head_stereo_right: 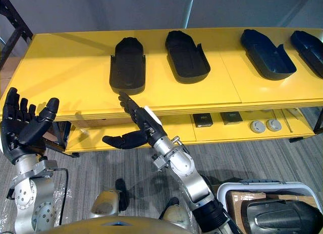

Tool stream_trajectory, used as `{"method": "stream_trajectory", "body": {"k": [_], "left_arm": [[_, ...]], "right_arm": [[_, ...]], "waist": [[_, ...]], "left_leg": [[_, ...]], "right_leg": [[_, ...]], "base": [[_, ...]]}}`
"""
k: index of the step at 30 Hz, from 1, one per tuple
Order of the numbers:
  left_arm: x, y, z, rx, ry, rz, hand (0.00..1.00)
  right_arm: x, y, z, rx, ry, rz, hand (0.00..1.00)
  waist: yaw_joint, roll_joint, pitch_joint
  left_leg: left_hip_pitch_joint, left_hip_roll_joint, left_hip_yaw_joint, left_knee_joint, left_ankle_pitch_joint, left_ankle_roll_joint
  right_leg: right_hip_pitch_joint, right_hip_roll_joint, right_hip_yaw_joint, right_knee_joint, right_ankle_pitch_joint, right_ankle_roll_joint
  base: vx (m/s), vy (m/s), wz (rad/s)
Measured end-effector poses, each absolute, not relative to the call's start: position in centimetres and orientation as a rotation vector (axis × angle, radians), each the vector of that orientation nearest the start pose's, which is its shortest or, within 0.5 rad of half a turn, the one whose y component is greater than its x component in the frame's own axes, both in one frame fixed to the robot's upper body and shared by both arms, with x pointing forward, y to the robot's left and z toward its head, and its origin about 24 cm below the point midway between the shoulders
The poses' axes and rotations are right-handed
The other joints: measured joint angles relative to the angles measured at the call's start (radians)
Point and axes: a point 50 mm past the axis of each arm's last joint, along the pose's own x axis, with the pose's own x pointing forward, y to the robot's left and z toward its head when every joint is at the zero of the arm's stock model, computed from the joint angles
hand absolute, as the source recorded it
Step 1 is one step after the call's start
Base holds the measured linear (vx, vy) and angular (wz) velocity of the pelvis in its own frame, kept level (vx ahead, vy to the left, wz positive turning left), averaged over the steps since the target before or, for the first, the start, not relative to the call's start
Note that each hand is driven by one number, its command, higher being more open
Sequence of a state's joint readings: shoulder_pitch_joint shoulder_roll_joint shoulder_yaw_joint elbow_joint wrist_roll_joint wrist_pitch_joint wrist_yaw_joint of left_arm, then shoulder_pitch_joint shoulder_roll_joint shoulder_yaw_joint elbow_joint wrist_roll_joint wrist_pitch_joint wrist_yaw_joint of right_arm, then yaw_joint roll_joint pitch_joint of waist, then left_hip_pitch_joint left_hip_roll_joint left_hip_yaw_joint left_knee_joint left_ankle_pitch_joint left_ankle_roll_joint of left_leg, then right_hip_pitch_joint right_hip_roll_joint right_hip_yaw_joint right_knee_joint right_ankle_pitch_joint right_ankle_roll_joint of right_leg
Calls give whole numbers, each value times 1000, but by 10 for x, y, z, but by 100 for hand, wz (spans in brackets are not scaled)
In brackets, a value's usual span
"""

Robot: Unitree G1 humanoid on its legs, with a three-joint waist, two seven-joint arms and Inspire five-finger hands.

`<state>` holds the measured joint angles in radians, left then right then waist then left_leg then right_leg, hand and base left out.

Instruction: Walk over and take three plastic housings, then place them on the shelf

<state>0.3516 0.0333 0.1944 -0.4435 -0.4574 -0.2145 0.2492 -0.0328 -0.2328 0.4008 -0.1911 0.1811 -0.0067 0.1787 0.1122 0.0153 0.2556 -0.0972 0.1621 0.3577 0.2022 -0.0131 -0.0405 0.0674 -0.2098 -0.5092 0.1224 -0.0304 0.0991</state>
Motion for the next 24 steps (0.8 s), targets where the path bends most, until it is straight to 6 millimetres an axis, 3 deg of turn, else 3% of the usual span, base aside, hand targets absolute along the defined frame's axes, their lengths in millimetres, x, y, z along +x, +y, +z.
{"method": "stream_trajectory", "body": {"k": [10, 19, 24], "left_arm": [[165, 230, 88, -378, -327, 499, 100], [165, 226, 85, -390, -315, 483, 100], [164, 224, 82, -392, -296, 476, 100]], "right_arm": [[256, -98, 82, -41, -169, 458, 100], [267, -100, 78, -29, -148, 410, 100], [276, -102, 81, -36, -156, 397, 100]], "waist": [[18, 4, 2], [19, 8, 5], [20, 25, 14]], "left_leg": [[2, -14, -9, -29, 22, 7], [3, -30, -30, -52, 39, 12], [4, -38, -40, -57, 47, 17]], "right_leg": [[-14, -19, -10, 34, -16, 3], [-17, -38, -37, 69, -36, 4], [-16, -50, -48, 84, -39, 8]], "base": [[-1, -1, 4], [-20, 5, 9], [-22, 5, 6]]}}
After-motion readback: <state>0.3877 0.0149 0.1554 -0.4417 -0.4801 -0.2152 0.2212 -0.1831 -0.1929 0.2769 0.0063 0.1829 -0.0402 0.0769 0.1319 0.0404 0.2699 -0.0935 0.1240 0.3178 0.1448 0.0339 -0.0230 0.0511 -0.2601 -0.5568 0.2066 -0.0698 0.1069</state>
